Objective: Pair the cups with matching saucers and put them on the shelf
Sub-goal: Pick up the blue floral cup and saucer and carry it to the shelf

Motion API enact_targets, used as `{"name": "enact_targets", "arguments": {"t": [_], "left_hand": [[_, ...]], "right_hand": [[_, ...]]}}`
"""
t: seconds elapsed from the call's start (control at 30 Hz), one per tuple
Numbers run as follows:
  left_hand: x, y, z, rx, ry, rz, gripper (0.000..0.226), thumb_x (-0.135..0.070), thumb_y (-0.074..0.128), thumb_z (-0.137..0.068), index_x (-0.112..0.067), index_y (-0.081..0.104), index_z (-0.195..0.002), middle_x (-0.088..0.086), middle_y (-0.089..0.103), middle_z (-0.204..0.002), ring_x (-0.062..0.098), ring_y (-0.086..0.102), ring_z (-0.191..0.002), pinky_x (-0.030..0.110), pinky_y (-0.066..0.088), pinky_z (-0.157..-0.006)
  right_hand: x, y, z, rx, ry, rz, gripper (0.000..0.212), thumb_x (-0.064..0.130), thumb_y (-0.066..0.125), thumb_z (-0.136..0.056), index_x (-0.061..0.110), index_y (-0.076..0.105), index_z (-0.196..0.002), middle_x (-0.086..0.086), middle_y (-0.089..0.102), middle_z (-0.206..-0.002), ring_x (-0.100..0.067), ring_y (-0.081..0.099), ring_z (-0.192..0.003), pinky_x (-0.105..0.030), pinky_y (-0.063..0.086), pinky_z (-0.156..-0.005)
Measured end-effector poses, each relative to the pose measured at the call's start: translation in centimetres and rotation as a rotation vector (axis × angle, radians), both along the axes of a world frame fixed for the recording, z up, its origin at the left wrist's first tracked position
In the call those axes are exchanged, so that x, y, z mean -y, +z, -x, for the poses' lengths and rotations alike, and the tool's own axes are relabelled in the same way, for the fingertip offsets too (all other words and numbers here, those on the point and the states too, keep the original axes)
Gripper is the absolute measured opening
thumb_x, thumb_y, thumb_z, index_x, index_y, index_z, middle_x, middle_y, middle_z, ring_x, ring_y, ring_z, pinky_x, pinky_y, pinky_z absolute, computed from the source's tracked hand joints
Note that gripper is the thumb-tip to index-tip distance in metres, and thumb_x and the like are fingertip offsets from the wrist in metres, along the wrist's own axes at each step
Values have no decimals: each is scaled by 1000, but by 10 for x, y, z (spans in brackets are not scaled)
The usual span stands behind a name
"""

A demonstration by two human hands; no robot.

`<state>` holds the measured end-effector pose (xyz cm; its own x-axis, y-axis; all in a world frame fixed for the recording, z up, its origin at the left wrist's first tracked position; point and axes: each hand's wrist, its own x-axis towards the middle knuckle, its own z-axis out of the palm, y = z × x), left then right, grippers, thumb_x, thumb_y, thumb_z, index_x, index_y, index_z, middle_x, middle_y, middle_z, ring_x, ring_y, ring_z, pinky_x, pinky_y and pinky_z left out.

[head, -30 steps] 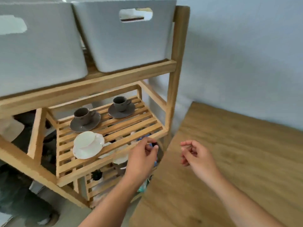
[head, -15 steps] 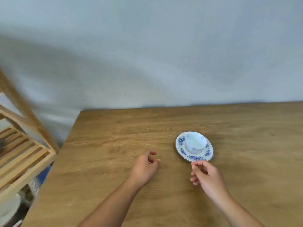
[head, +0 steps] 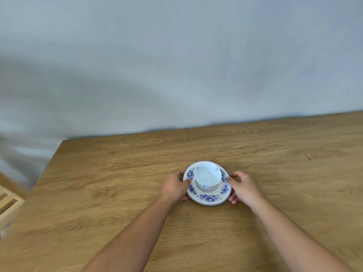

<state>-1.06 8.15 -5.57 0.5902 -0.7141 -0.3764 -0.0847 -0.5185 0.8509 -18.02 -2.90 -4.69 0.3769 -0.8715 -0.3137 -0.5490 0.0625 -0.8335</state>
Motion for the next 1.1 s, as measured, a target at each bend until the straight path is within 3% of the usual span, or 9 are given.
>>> {"name": "enact_targets", "arguments": {"t": [0.5,0.67,0.9,1.1], "left_hand": [[-46,22,-23,-52,160,178,26,-10,56,-93,-11,58,-119,7,68,-87,16,66,-67,24,56,-48],[-104,40,-60,-39,295,237,23,-9,57,-92,-12,60,-115,9,66,-80,16,65,-63,25,57,-49],[-216,56,-117,44,513,207,27,-12,58,-92,-12,61,-119,24,67,-96,14,60,-59,19,50,-43],[-320,54,-163,76,707,166,25,-13,57,-92,-12,62,-116,13,72,-92,14,63,-58,21,50,-44]], "right_hand": [[-22,20,-38,89,131,54,13,14,51,-93,11,56,-105,-14,68,-68,-18,56,-37,-28,48,-38],[-60,43,-91,140,266,41,12,13,52,-93,8,57,-103,-15,66,-65,-19,55,-38,-29,48,-38],[-144,56,-184,162,496,-13,11,12,51,-93,7,56,-102,-13,62,-60,-19,54,-38,-27,48,-35],[-231,49,-270,142,714,-62,12,11,51,-93,6,57,-102,-12,61,-56,-17,54,-36,-26,49,-34]]}}
